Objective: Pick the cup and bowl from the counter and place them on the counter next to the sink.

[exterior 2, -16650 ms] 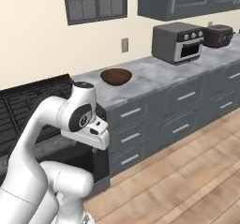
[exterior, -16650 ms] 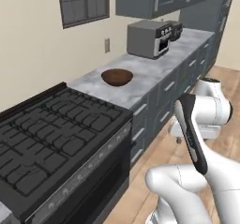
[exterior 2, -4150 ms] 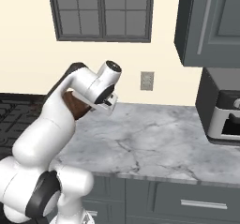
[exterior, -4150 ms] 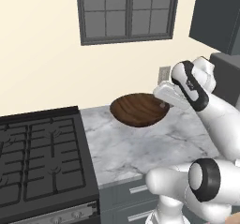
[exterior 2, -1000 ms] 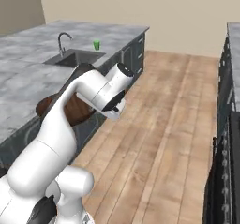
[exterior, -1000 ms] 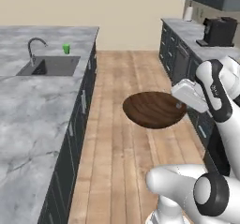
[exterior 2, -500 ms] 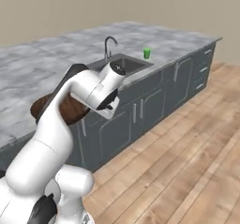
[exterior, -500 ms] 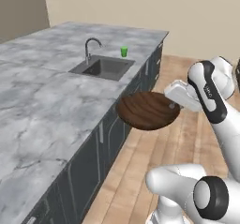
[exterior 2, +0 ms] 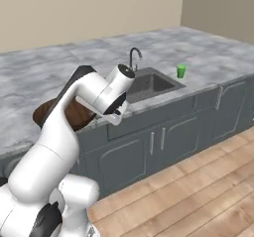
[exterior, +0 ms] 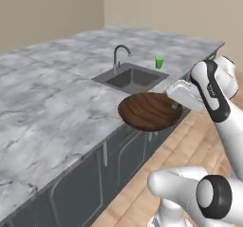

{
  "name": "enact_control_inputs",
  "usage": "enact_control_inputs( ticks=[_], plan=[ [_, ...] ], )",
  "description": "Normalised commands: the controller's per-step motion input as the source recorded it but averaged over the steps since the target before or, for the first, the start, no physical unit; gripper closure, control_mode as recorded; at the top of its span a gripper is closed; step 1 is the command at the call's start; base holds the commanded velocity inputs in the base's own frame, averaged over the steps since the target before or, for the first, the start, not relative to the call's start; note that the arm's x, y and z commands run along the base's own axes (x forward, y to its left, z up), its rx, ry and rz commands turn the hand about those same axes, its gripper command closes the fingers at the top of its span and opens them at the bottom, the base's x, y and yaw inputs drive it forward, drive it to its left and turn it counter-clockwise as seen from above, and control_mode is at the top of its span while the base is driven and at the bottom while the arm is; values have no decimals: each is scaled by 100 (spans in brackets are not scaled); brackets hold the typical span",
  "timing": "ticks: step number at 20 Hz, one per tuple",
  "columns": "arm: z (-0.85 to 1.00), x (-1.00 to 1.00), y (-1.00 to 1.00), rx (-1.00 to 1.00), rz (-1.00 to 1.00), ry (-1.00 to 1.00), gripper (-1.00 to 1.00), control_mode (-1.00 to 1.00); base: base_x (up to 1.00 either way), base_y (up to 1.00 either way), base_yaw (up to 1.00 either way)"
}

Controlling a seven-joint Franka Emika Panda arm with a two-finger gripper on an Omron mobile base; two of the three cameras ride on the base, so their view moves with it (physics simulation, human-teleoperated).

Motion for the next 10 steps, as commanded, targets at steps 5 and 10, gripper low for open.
enact_control_inputs(
  ticks=[5, 10],
  plan=[
    [0, 0, 0, 0, 0, 0, 100, 100, 78, -83, 45],
    [0, 0, 0, 0, 0, 0, 100, 100, 66, -86, 39]
  ],
)
